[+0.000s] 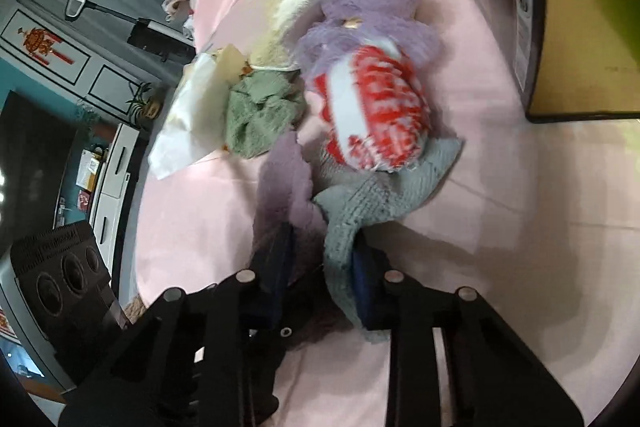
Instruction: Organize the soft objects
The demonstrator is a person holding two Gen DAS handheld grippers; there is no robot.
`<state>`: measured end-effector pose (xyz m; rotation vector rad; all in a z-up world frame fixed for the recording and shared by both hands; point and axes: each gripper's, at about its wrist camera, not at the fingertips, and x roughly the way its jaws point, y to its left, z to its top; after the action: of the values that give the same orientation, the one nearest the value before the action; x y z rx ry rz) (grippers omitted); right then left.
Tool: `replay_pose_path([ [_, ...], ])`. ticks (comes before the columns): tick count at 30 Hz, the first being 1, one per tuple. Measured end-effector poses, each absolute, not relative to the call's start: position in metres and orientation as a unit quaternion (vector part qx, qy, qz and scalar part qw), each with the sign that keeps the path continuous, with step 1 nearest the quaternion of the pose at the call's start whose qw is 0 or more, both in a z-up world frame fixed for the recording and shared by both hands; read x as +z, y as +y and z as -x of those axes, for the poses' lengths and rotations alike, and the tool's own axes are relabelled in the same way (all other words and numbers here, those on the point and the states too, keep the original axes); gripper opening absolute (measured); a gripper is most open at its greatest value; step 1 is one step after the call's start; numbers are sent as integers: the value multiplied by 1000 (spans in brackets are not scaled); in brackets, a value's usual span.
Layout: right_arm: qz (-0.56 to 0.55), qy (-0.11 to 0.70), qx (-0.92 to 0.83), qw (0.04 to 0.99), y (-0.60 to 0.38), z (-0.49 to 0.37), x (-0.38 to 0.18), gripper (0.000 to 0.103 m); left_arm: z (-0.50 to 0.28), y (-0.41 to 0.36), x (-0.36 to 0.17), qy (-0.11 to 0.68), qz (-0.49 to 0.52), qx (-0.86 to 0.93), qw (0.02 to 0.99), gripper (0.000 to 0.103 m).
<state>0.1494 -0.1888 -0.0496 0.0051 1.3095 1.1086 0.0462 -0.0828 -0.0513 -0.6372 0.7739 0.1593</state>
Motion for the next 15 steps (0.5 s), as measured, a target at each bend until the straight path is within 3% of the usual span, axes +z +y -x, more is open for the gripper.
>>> replay_pose_path([
  [9,-39,485,531,694,-233,-136,30,26,-13,-119,26,296,257,55,918,20],
  [15,-66,416,516,746,-278,-149,71,26,-34,-155,71,260,211,13,942,20],
])
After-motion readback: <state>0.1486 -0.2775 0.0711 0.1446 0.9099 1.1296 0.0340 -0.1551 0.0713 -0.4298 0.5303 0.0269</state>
